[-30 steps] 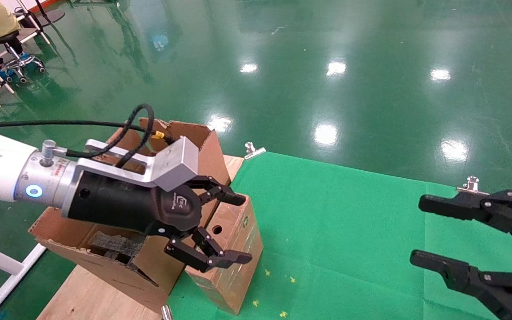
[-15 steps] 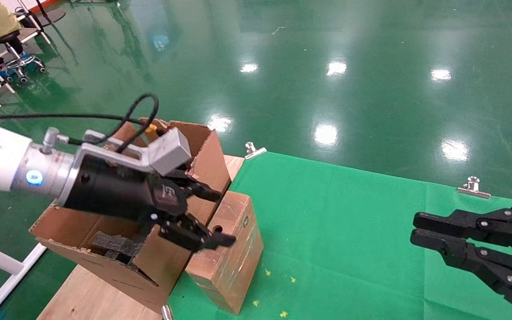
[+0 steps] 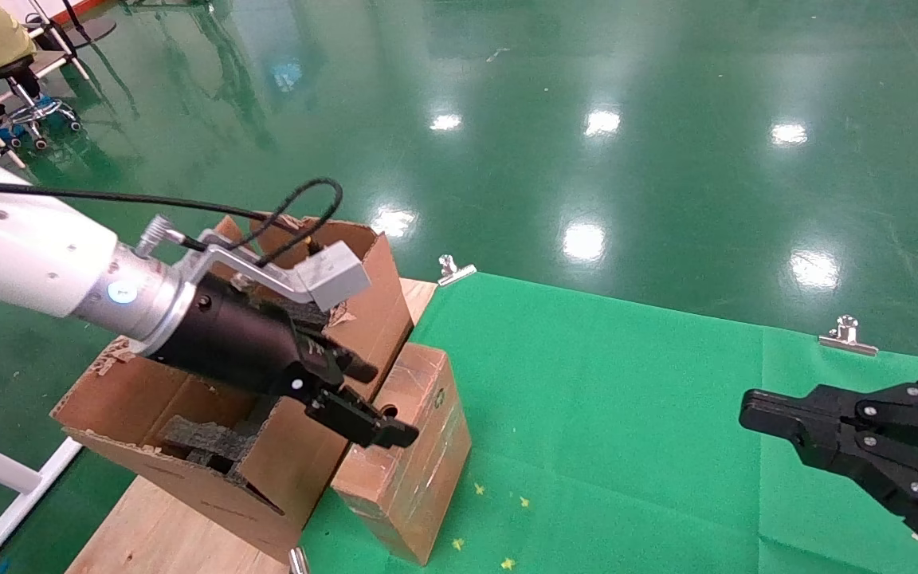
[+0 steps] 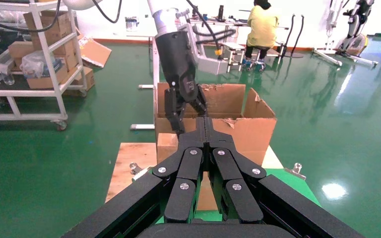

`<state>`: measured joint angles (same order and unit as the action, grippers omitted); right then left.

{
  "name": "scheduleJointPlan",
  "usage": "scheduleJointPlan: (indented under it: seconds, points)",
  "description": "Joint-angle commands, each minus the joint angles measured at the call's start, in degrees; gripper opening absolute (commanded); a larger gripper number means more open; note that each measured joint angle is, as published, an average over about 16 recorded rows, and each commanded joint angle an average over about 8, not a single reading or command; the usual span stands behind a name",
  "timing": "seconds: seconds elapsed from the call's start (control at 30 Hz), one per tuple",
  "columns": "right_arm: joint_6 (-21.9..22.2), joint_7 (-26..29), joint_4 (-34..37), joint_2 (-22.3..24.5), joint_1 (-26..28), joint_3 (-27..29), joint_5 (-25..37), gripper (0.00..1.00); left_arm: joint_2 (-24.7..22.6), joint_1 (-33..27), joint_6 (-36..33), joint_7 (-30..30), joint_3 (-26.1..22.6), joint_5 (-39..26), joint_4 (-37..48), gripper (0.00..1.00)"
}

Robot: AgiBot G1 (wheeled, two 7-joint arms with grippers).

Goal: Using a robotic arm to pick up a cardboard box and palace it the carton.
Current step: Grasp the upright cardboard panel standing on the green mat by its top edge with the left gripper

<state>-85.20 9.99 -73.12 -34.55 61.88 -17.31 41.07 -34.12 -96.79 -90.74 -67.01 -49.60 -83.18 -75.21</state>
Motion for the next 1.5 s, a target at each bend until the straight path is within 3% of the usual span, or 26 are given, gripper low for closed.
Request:
scheduleJointPlan:
  seconds: [0.03, 0.23, 0.27, 0.5, 0.53, 0.6, 0.83, 0.87, 1.5]
  points:
    - [0.0, 0.0, 0.0, 0.0, 0.0, 0.0, 0.0, 0.00, -0.4, -1.2, 0.0, -1.8, -2.5, -0.1, 0.3, 1.00]
    - [0.0, 0.0, 0.0, 0.0, 0.0, 0.0, 0.0, 0.00, -0.8, -3.3, 0.5, -5.0, -7.2, 0.3, 0.2, 1.00]
    - [0.0, 0.0, 0.0, 0.0, 0.0, 0.0, 0.0, 0.09, -0.9, -3.5, 0.7, -5.4, -7.8, 0.3, 0.1, 1.00]
    - [0.0, 0.0, 0.0, 0.0, 0.0, 0.0, 0.0, 0.96, -2.4, -4.7, 1.4, -7.8, -10.8, -0.3, -0.7, 1.00]
    - [0.0, 0.0, 0.0, 0.0, 0.0, 0.0, 0.0, 1.00, -2.6, -4.9, 1.5, -8.1, -11.2, -0.6, -0.7, 1.00]
    - [0.0, 0.0, 0.0, 0.0, 0.0, 0.0, 0.0, 1.00, -3.1, -5.2, 1.7, -8.6, -11.9, -1.0, -0.8, 0.93]
    - [0.0, 0.0, 0.0, 0.0, 0.0, -0.1, 0.0, 1.00, -4.4, -5.5, 2.3, -9.4, -13.7, -2.1, -1.0, 0.09]
    - [0.0, 0.0, 0.0, 0.0, 0.0, -0.1, 0.0, 1.00, -4.5, -5.6, 2.4, -9.4, -13.9, -2.2, -1.0, 0.03]
    - [0.0, 0.0, 0.0, 0.0, 0.0, -0.1, -0.1, 1.00, -4.3, -5.5, 2.4, -9.4, -13.6, -2.1, -1.0, 0.00]
